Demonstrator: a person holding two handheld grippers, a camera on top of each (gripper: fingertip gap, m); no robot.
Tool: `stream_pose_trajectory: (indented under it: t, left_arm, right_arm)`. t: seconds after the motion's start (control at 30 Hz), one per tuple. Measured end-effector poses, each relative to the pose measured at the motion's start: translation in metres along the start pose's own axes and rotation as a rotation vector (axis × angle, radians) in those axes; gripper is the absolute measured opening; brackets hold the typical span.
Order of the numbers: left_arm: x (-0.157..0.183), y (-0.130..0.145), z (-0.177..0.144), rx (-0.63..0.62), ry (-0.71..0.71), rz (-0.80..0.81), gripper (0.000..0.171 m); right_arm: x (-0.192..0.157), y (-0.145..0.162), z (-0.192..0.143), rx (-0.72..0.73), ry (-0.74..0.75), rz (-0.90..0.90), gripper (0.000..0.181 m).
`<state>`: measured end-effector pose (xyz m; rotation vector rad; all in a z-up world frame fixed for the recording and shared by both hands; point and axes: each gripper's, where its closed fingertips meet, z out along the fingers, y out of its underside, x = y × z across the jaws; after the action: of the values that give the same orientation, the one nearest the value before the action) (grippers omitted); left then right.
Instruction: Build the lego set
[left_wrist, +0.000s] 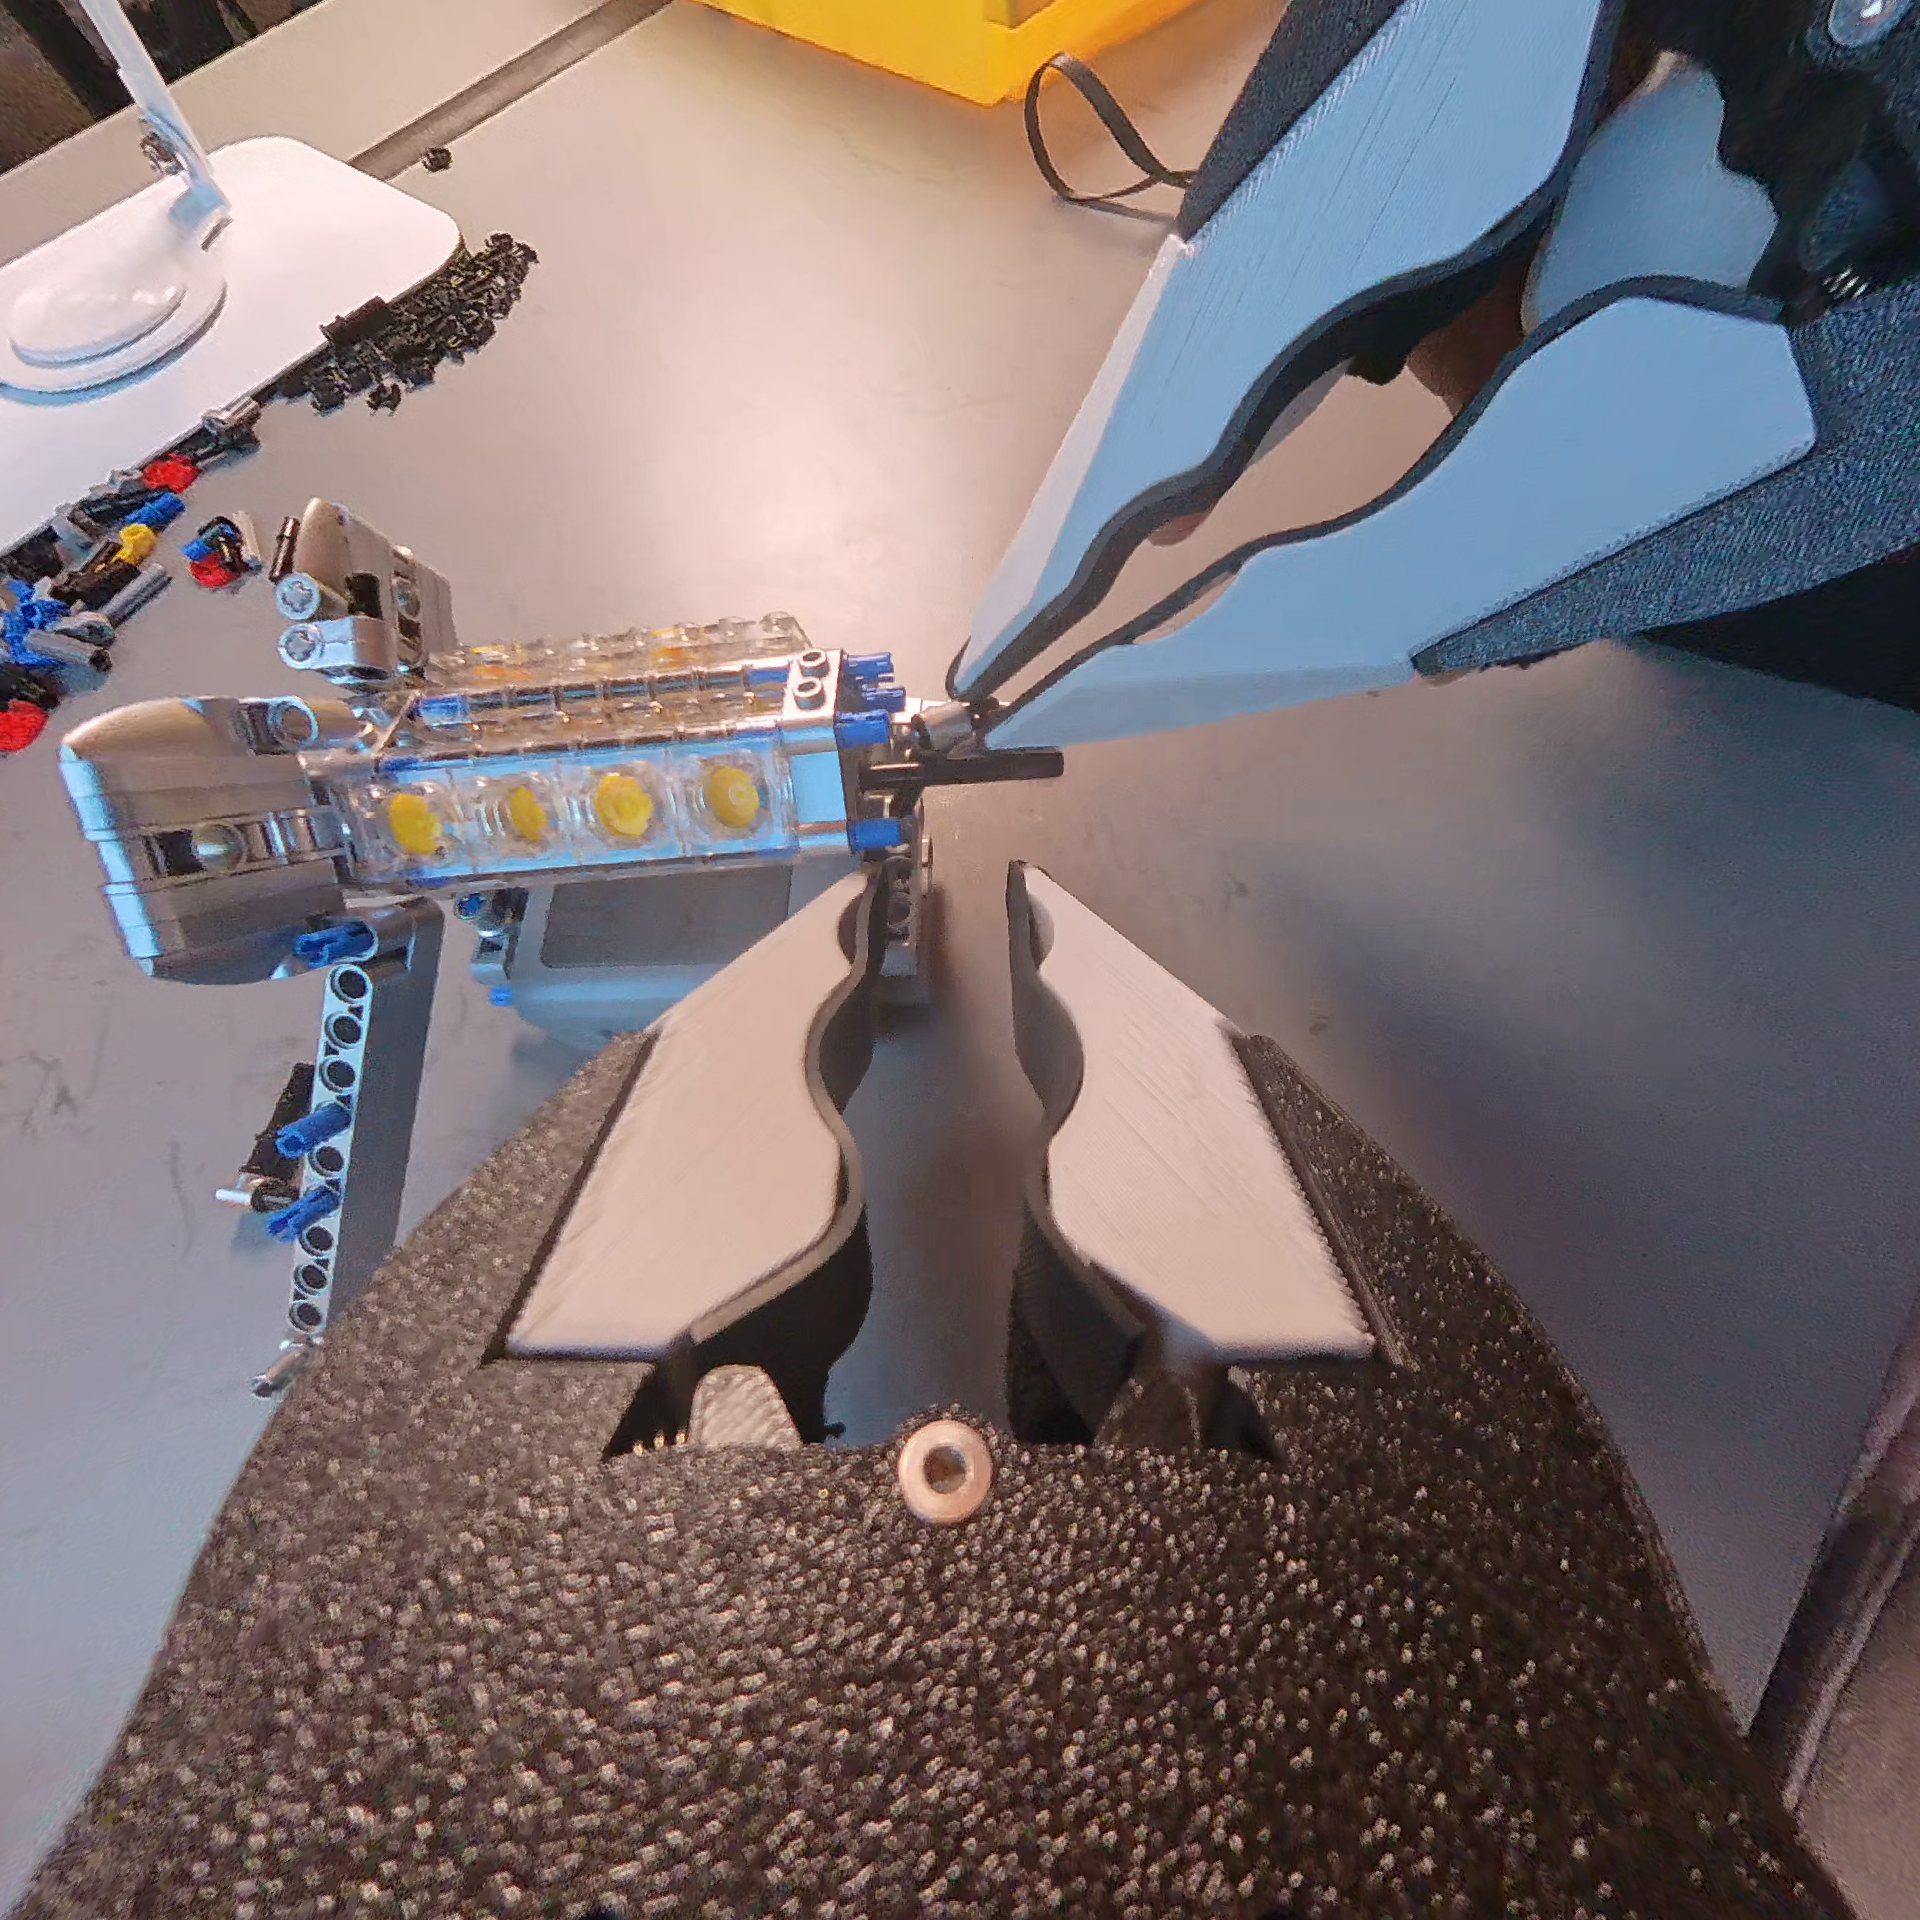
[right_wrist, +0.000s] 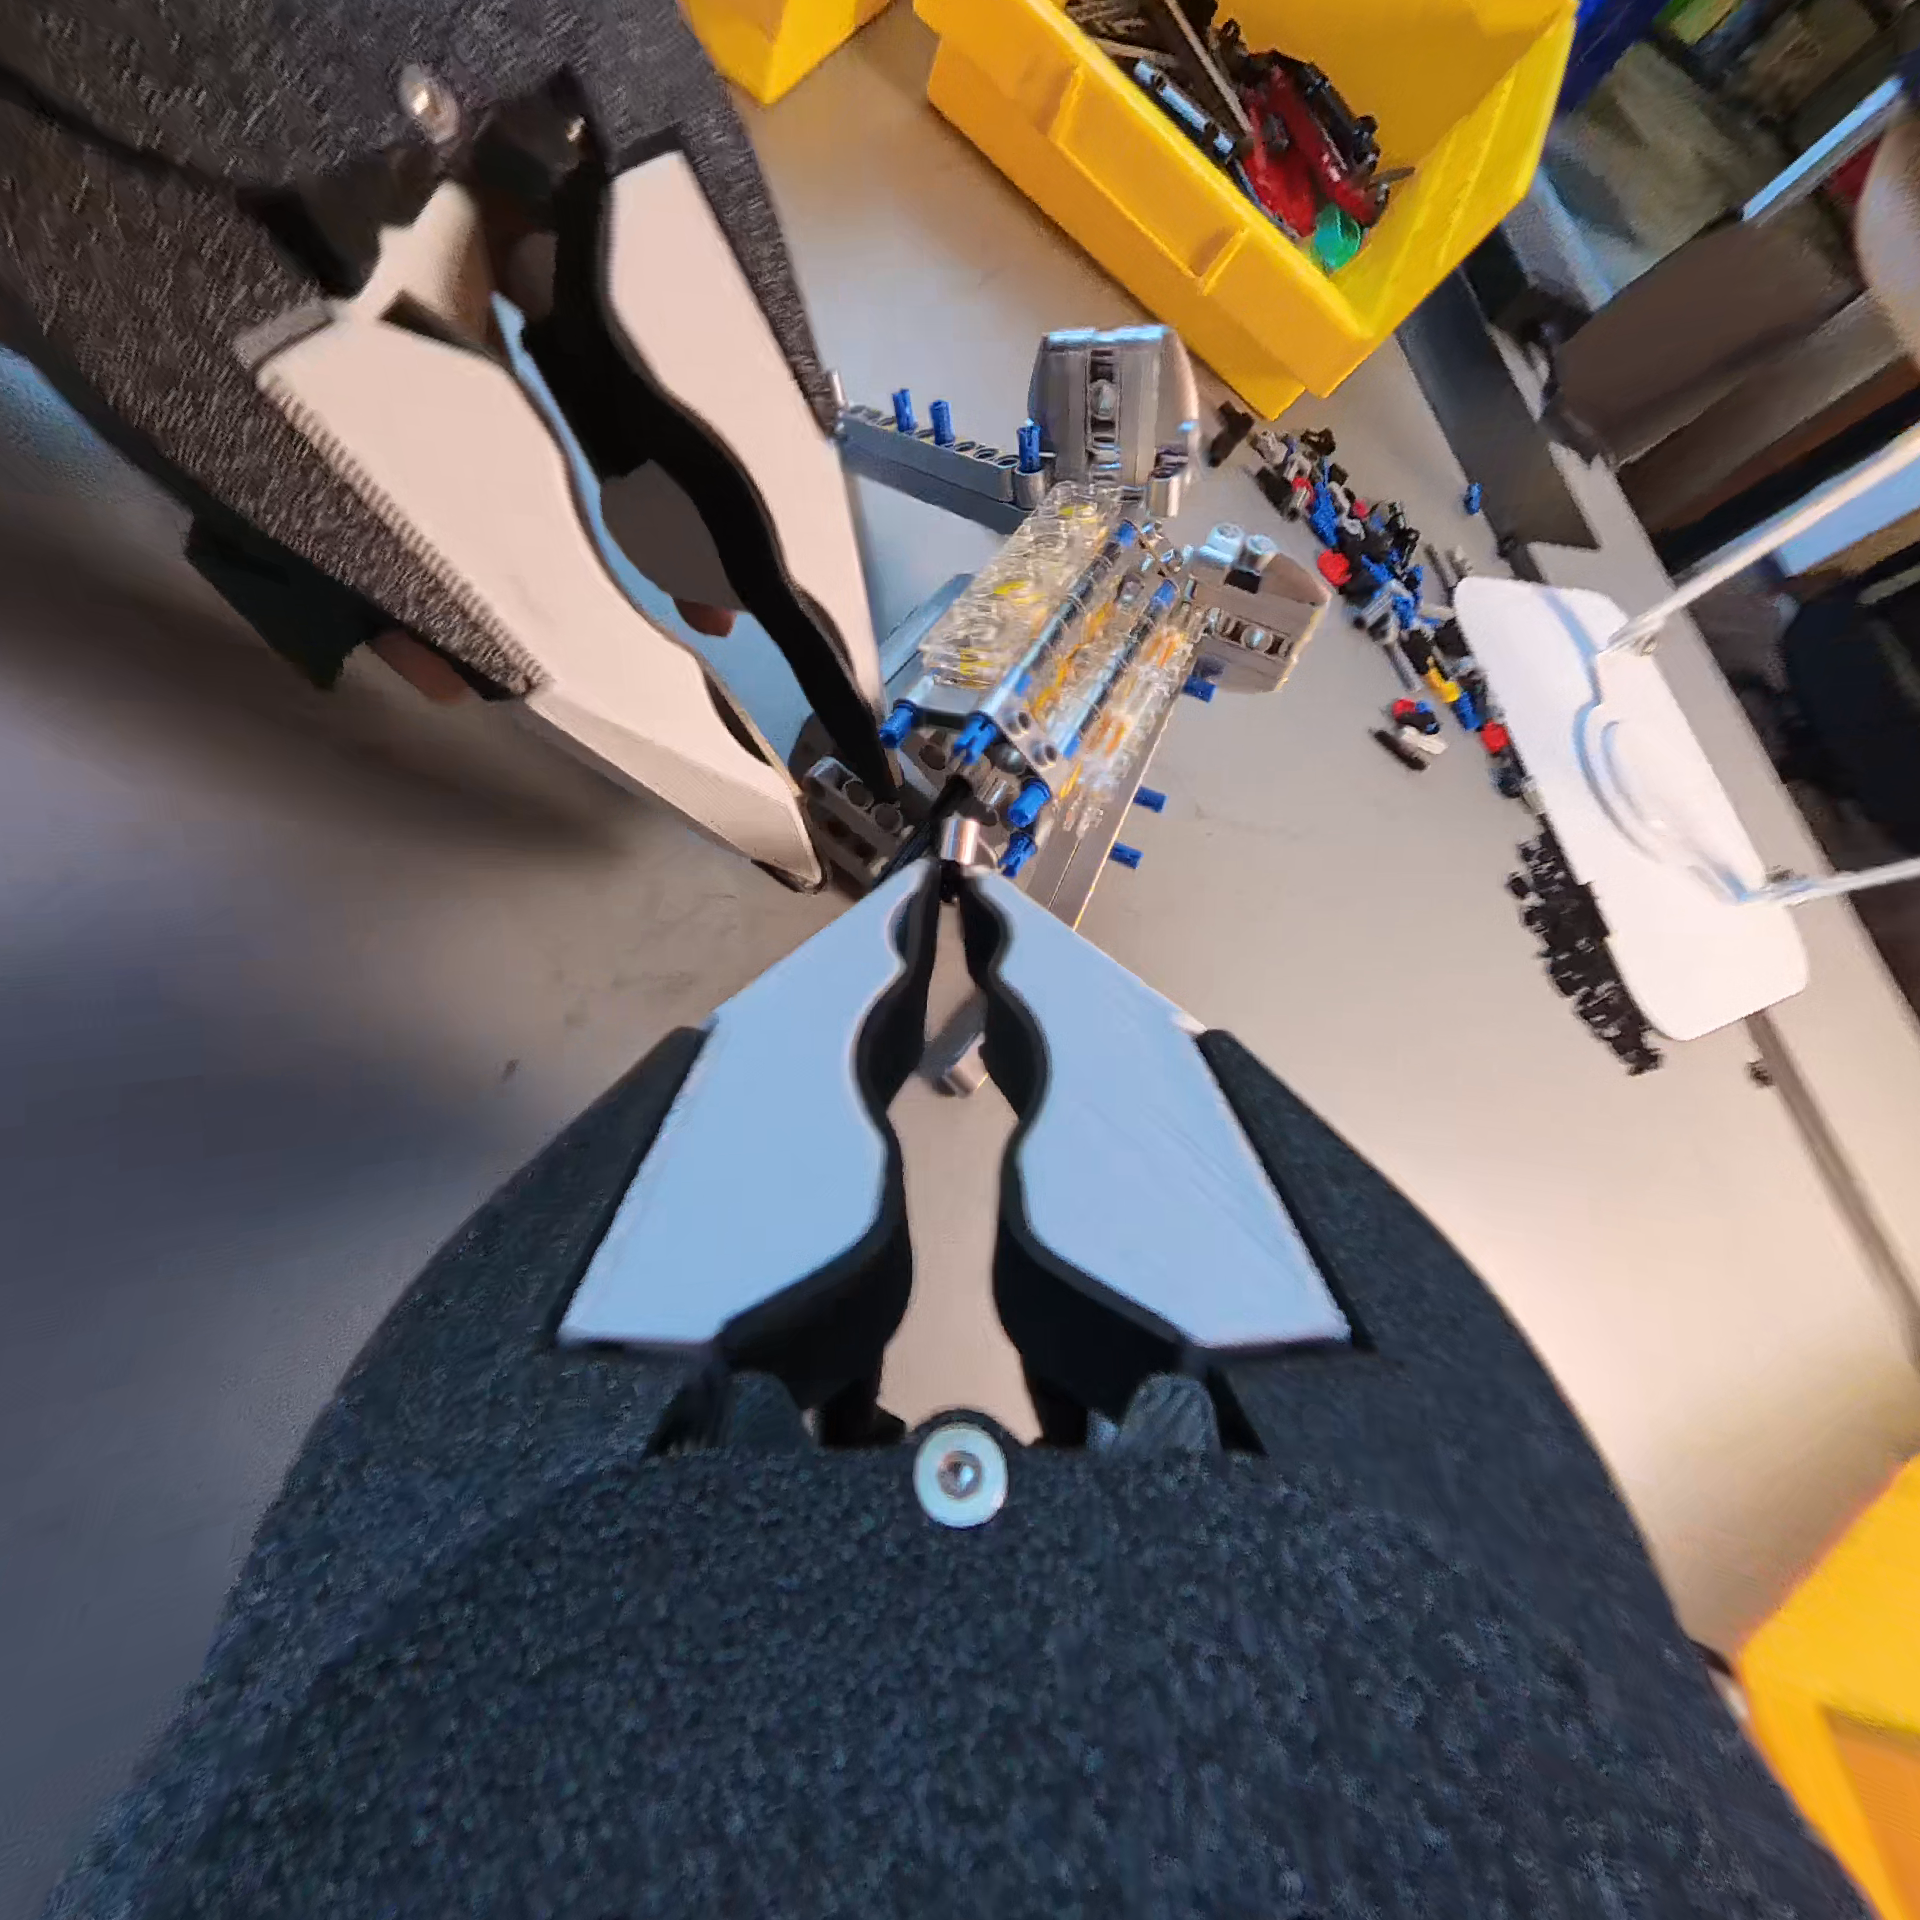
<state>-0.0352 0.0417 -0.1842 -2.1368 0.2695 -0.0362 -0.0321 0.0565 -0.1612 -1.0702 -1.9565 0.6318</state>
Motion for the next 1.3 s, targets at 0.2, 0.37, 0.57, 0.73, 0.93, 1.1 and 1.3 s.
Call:
stream_pose_trajectory:
  t: [0.2,0.37,0.57,0.73,0.93,1.1,1.3]
  left_arm:
    - [0.005,-0.002,-0.009,0.028,-0.017,0.027,0.019]
    - [0.006,0.001,-0.009,0.015,-0.023,0.053,0.019]
    - [0.004,0.007,-0.015,0.008,-0.035,0.055,0.02]
    - [-0.003,0.005,-0.023,0.047,-0.052,0.002,0.021]
    - [-0.007,0.002,-0.032,0.095,-0.04,-0.049,0.022]
    - [0.009,-0.007,-0.038,0.153,0.057,-0.029,0.022]
    - [0.044,-0.016,-0.029,0.17,0.16,0.118,0.022]
  right_arm:
    - [0.005,0.001,-0.018,0.078,-0.111,0.263,0.0]
    - [0.003,0.024,-0.016,-0.02,-0.098,0.246,0.0]
    - [0.032,0.052,-0.01,-0.146,-0.028,0.291,0.021]
    - [0.054,0.082,0.008,-0.242,-0.049,0.322,0.027]
    - [0.053,0.086,0.017,-0.248,-0.152,0.344,0.009]
    - [0.025,0.05,-0.007,-0.067,-0.189,0.096,0.009]
    - [-0.033,-0.005,-0.045,0.087,-0.261,-0.131,0.009]
